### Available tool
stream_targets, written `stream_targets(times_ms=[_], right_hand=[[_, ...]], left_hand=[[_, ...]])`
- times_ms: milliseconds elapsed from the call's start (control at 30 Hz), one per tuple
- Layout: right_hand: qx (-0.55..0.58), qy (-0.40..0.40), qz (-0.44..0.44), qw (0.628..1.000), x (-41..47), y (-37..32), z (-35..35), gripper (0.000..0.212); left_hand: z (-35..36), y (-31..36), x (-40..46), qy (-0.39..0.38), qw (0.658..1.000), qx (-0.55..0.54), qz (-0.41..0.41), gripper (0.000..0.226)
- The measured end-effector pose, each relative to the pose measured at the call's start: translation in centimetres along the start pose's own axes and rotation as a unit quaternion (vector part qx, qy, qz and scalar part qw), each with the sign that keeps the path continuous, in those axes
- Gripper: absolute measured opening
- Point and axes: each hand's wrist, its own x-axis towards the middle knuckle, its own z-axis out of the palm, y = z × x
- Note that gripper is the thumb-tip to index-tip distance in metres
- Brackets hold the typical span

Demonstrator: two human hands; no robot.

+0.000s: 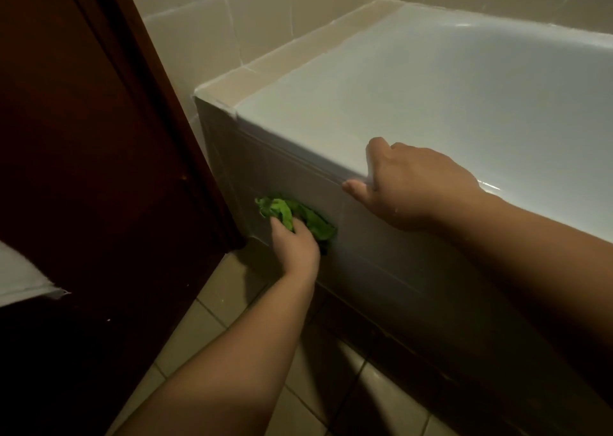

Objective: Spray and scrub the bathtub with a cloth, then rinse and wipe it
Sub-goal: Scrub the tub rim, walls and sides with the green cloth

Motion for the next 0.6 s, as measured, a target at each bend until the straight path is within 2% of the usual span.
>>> stream_targets(times_ms=[67,167,233,333,433,500,600], right_hand=[[0.002,-0.001,-0.003,1.000,0.3,-0.1,0.0,0.049],[0.008,0.000,-0.008,1.000,0.7,-0.6,0.0,0.049],[0.010,-0.004,-0.007,1.000,1.1,-0.9,-0.1,0.049],[0.006,-0.007,-0.006,1.000,1.3,-1.3,-0.3,0.049],[0.000,-0.009,-0.007,1.000,1.6,-1.5,-0.4,0.050],[0.000,-0.011,-0.010,1.000,1.9,-1.7,-0.4,0.051],[0.003,-0.009,-0.010,1.000,2.3,-1.7,-0.5,0.053]], left_hand=[[0.1,-0.6,1.6,0.020,0.999,0.048,-0.003,0.058],[0.7,-3.0,2.5,-0.003,0.996,0.081,-0.035,0.054],[1.7,-4.0,1.2,-0.005,0.996,0.045,-0.072,0.047],[1.8,-4.5,-0.6,-0.020,0.997,0.066,-0.018,0.040],[1.6,-4.0,0.6,-0.005,0.997,-0.063,-0.046,0.044],[1.7,-4.5,2.7,0.012,0.998,-0.057,-0.034,0.051],[2.3,-7.3,4.4,-0.009,0.994,0.020,-0.109,0.053]])
